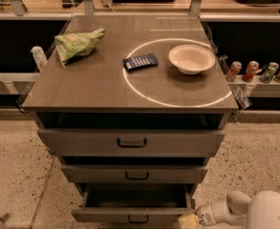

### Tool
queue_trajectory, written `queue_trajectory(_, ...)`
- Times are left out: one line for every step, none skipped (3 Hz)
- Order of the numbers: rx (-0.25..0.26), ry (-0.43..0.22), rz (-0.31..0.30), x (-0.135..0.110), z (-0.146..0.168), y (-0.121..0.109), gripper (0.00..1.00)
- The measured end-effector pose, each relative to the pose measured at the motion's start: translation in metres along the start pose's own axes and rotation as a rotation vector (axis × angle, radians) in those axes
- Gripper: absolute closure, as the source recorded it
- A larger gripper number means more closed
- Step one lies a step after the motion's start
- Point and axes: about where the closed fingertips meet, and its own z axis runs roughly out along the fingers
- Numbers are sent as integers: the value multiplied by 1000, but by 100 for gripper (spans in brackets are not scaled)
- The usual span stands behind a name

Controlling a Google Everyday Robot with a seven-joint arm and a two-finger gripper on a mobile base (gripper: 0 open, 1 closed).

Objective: Close bottom drawer

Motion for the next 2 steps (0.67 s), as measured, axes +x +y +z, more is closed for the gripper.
queue_trajectory(71,-27,-6,-3,5,-6,100)
queue_trajectory(178,-68,-39,-13,5,-14,100)
